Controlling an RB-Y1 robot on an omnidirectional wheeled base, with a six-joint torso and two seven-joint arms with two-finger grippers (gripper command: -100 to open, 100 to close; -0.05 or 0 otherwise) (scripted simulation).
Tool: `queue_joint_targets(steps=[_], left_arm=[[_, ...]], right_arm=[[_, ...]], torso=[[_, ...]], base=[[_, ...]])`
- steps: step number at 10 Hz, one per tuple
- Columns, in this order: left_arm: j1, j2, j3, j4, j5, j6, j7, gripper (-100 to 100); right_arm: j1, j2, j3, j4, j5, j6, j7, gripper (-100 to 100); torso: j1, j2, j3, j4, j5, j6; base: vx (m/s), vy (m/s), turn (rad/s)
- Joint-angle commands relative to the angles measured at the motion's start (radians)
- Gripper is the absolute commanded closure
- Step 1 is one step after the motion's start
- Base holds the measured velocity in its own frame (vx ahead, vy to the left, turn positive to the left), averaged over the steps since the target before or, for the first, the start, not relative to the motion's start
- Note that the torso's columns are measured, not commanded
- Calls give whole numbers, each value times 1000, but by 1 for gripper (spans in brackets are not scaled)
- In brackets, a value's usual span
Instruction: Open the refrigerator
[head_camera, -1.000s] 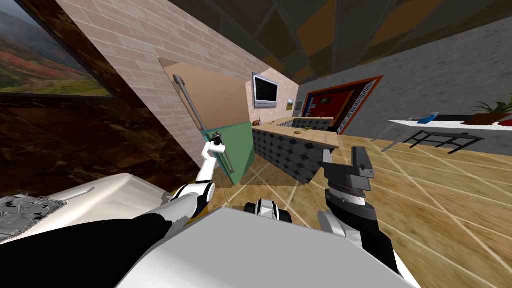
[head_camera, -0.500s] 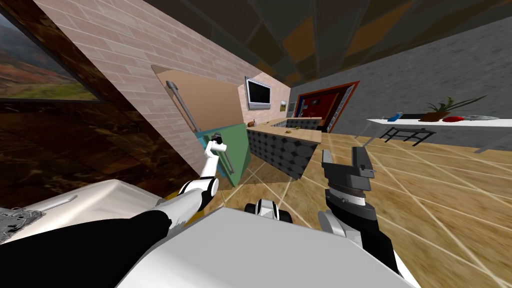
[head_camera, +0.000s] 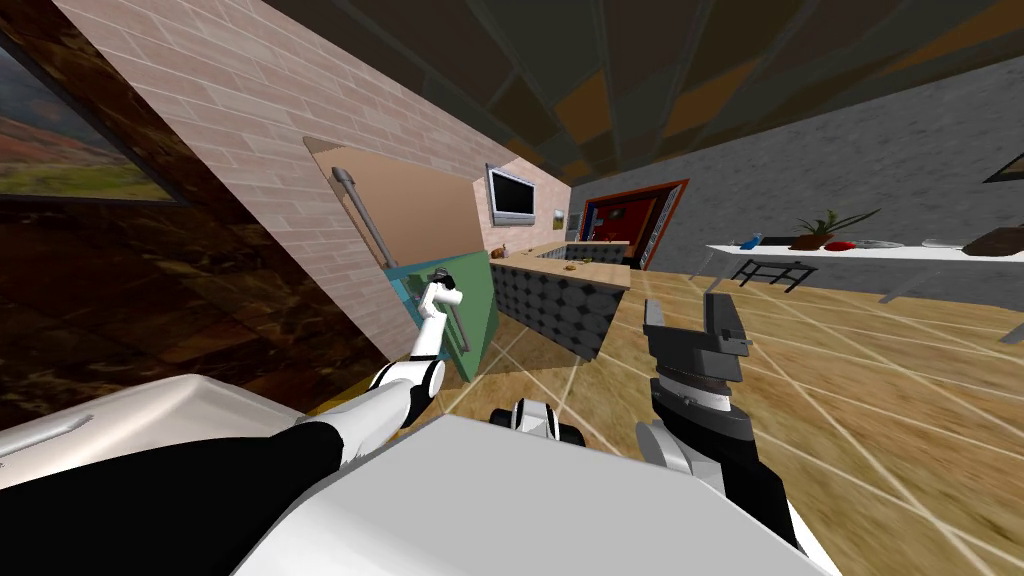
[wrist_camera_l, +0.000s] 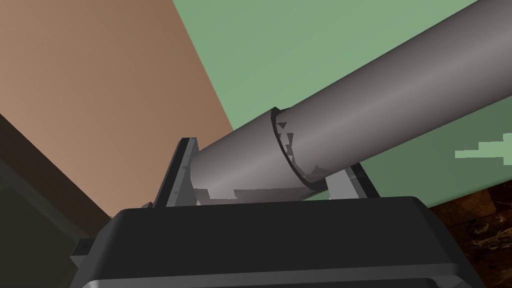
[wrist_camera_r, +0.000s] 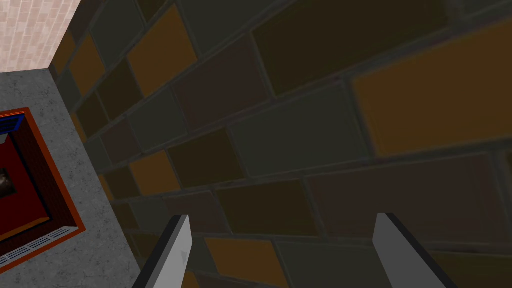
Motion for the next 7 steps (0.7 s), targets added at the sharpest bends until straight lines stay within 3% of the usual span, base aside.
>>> queue_joint_targets(steps=[1,2,3,4,6,7], left_arm=[[2,-28,-24,-18,-84,83,6,100],[2,-28,-24,-18,-96,94,6,100],[5,-75,-61,-51,-136,136,21,100],[5,-78,-61,-51,-160,171,21,100],[5,-78,-61,-51,-210,201,21,100],[8,-127,-98,-85,-248,254,36,100]], right_arm=[[0,0,0,0,0,0,0,0],[0,0,0,0,0,0,0,0],[0,0,0,0,0,0,0,0],[0,0,0,0,0,0,0,0],[0,0,0,0,0,0,0,0],[0,0,0,0,0,0,0,0]], torso=[[-1,-6,-4,-2,0,0],[0,-6,-4,-2,1,-4],[2,-3,-2,-2,2,-6],[2,-7,-4,-3,2,3],[7,-13,-9,-5,3,-2],[8,-10,-7,-4,4,-4]], base=[[16,9,-59],[13,-7,3],[41,12,-216],[45,37,-208],[14,17,-16],[37,54,-247]])
